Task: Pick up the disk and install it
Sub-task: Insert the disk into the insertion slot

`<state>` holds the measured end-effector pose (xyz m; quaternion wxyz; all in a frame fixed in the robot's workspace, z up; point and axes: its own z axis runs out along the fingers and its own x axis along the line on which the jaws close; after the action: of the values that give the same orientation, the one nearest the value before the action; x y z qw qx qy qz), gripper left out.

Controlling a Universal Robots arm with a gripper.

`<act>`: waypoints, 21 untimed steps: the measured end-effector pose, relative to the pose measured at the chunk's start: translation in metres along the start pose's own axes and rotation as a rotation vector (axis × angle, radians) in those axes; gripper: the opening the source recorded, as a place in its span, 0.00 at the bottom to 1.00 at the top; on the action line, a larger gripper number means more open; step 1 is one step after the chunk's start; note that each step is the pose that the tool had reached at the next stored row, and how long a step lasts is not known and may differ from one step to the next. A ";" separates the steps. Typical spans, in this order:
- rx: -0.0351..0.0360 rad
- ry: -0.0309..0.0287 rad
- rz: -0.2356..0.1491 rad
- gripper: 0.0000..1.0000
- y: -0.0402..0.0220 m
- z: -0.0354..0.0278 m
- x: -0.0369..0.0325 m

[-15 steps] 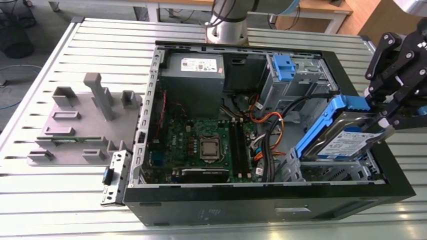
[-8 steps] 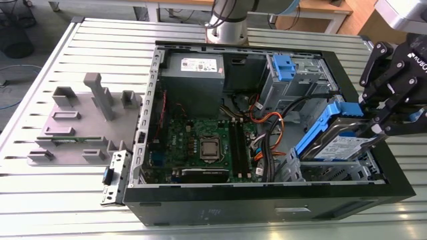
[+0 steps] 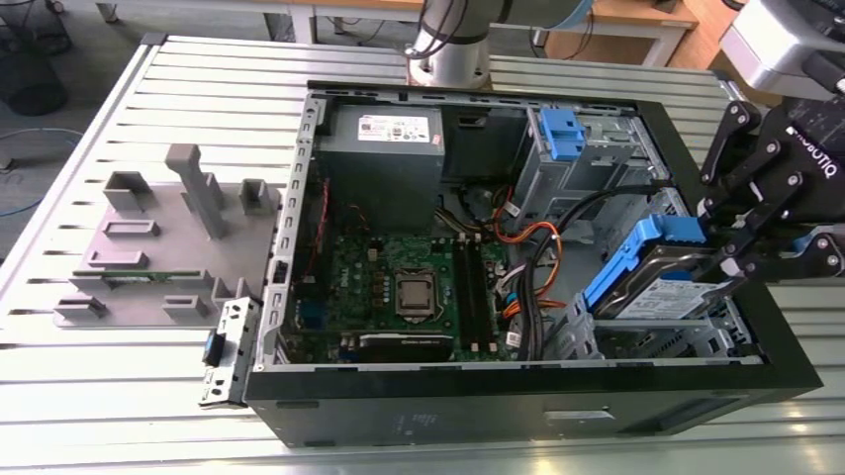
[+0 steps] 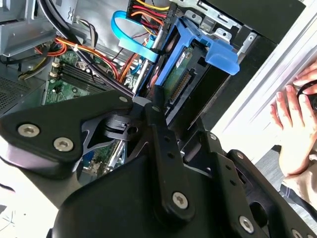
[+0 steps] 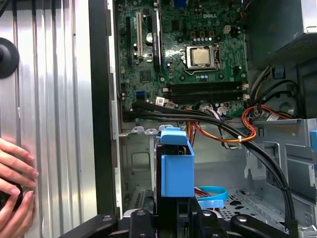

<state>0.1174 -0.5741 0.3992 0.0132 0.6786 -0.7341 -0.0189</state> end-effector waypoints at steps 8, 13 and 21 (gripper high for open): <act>-0.0002 0.0013 0.000 0.35 -0.0006 0.0141 0.0001; -0.0001 0.0009 0.000 0.35 -0.0008 0.0185 0.0002; -0.0001 0.0005 0.000 0.42 -0.0009 0.0191 0.0001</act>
<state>0.1174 -0.5741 0.3801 0.0134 0.6786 -0.7341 -0.0188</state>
